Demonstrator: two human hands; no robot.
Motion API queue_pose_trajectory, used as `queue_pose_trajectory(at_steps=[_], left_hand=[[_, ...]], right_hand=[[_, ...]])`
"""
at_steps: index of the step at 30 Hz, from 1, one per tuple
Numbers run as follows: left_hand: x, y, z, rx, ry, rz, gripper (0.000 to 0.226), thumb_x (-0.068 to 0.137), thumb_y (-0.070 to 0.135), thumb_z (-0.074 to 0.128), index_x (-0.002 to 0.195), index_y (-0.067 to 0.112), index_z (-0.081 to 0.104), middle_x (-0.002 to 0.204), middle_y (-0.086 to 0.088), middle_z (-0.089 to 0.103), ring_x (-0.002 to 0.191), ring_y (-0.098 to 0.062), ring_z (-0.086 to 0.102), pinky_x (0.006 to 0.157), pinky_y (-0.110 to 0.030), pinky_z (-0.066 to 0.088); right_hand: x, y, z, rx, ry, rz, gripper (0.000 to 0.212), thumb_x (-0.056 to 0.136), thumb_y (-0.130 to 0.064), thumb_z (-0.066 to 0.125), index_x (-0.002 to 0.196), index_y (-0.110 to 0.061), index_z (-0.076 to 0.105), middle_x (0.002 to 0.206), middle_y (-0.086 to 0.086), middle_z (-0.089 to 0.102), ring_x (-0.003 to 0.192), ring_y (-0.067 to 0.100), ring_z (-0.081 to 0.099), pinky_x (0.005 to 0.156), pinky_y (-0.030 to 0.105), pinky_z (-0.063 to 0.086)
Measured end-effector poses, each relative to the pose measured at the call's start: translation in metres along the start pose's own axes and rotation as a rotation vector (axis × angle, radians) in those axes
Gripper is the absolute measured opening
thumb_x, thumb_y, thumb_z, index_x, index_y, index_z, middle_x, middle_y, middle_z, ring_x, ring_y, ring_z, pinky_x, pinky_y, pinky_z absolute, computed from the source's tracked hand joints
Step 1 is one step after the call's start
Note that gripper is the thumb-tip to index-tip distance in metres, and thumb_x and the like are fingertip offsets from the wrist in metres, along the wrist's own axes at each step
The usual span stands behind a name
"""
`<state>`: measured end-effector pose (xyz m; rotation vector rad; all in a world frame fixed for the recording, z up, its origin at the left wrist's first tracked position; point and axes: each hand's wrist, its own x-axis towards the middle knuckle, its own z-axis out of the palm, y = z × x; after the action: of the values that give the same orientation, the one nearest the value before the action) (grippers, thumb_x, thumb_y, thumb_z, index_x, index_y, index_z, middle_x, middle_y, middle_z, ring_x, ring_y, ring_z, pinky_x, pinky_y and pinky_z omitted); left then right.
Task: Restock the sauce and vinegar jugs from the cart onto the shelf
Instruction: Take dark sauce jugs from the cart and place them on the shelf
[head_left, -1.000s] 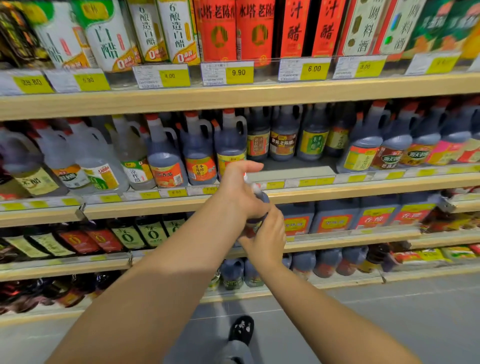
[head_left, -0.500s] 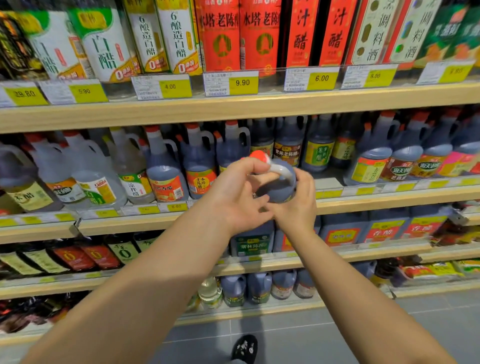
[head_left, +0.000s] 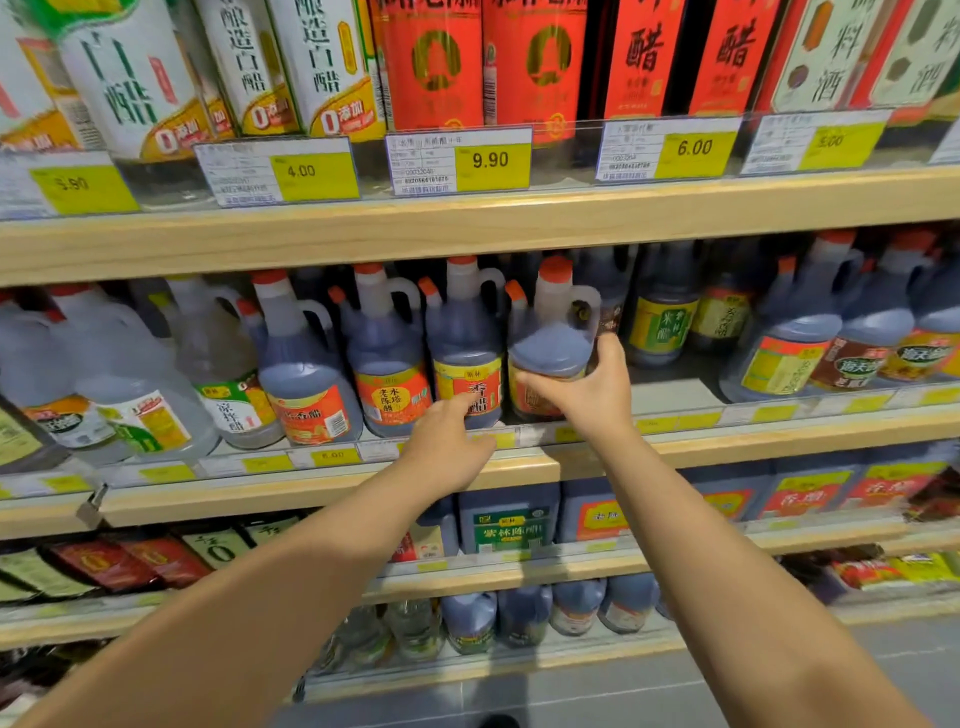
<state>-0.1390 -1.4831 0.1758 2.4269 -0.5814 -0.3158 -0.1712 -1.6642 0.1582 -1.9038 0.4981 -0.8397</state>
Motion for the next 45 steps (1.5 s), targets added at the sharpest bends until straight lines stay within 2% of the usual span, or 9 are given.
queue_pose_trajectory(at_steps=[5, 13, 16, 19, 23, 26, 31, 37, 45], left_hand=[[0.008, -0.004, 0.007, 0.157, -0.082, -0.062, 0.066, 0.08, 0.037, 0.053, 0.142, 0.027, 0.033, 0.146, -0.002, 0.04, 0.132, -0.027, 0.039, 0.108, -0.045, 0.034], [0.004, -0.002, 0.011, 0.047, -0.078, -0.059, 0.074, 0.08, 0.033, 0.057, 0.146, 0.02, 0.025, 0.146, -0.007, 0.037, 0.132, -0.027, 0.038, 0.104, -0.035, 0.035], [-0.005, 0.002, 0.01, -0.016, -0.03, -0.065, 0.074, 0.081, 0.031, 0.057, 0.146, 0.018, 0.024, 0.149, -0.009, 0.033, 0.134, -0.028, 0.034, 0.106, -0.036, 0.032], [-0.029, 0.009, 0.01, -0.119, 0.003, -0.085, 0.071, 0.083, 0.029, 0.058, 0.145, 0.017, 0.026, 0.148, -0.009, 0.033, 0.134, -0.027, 0.035, 0.105, -0.035, 0.032], [-0.087, 0.013, 0.015, -0.295, 0.035, -0.14, 0.061, 0.084, 0.026, 0.06, 0.14, 0.014, 0.037, 0.142, -0.007, 0.043, 0.119, -0.024, 0.048, 0.09, -0.031, 0.042], [-0.145, 0.003, 0.014, -0.455, 0.082, -0.221, 0.052, 0.086, 0.024, 0.059, 0.134, 0.013, 0.045, 0.135, -0.005, 0.051, 0.118, -0.02, 0.051, 0.086, -0.027, 0.041], [-0.244, -0.033, 0.002, -0.637, 0.252, -0.397, 0.023, 0.088, 0.019, 0.058, 0.111, 0.017, 0.058, 0.1, 0.003, 0.059, 0.094, -0.015, 0.053, 0.08, -0.025, 0.039], [-0.333, -0.093, -0.036, -0.756, 0.387, -0.605, 0.031, 0.093, 0.012, 0.052, 0.124, 0.004, 0.056, 0.124, -0.012, 0.058, 0.11, -0.023, 0.055, 0.089, -0.027, 0.042], [-0.455, -0.209, -0.107, -0.863, 0.654, -0.731, 0.013, 0.09, 0.018, 0.053, 0.087, 0.029, 0.058, 0.088, 0.004, 0.058, 0.077, -0.009, 0.053, 0.062, -0.02, 0.04]], right_hand=[[0.012, 0.005, 0.0, 0.072, -0.06, 0.135, 0.078, 0.037, -0.057, 0.086, 0.1, -0.026, 0.051, 0.102, -0.005, 0.062, 0.094, 0.01, 0.061, 0.081, 0.031, 0.054], [0.01, 0.004, -0.003, 0.107, -0.133, 0.179, 0.071, 0.049, -0.049, 0.087, 0.106, -0.026, 0.05, 0.095, -0.017, 0.062, 0.089, -0.002, 0.059, 0.077, 0.027, 0.052], [-0.002, 0.003, -0.013, 0.103, -0.212, 0.167, 0.06, 0.069, -0.034, 0.082, 0.118, -0.017, 0.051, 0.112, -0.004, 0.063, 0.103, 0.008, 0.06, 0.094, 0.04, 0.051], [-0.032, -0.003, -0.025, 0.037, -0.191, 0.228, 0.078, 0.079, -0.034, 0.074, 0.143, -0.011, 0.033, 0.145, 0.005, 0.042, 0.131, 0.018, 0.041, 0.107, 0.034, 0.036], [-0.094, -0.029, -0.047, 0.061, -0.294, 0.244, 0.027, 0.082, -0.021, 0.072, 0.105, -0.014, 0.062, 0.102, 0.004, 0.065, 0.096, 0.016, 0.058, 0.079, 0.019, 0.046], [-0.148, -0.057, -0.061, 0.085, -0.447, 0.205, 0.011, 0.083, -0.012, 0.071, 0.09, -0.011, 0.062, 0.072, -0.001, 0.057, 0.068, 0.011, 0.054, 0.064, 0.015, 0.045], [-0.229, -0.098, -0.058, -0.017, -0.664, 0.153, 0.006, 0.086, -0.006, 0.063, 0.088, -0.008, 0.059, 0.07, -0.001, 0.052, 0.063, 0.009, 0.046, 0.059, 0.018, 0.038], [-0.313, -0.14, -0.015, 0.038, -0.875, 0.114, 0.006, 0.086, 0.005, 0.058, 0.087, -0.001, 0.059, 0.067, -0.008, 0.047, 0.061, 0.003, 0.041, 0.058, 0.009, 0.033], [-0.409, -0.204, 0.108, 0.114, -1.069, 0.089, 0.022, 0.08, -0.005, 0.068, 0.076, -0.026, 0.062, 0.062, -0.011, 0.05, 0.058, 0.003, 0.048, 0.061, 0.022, 0.041]])
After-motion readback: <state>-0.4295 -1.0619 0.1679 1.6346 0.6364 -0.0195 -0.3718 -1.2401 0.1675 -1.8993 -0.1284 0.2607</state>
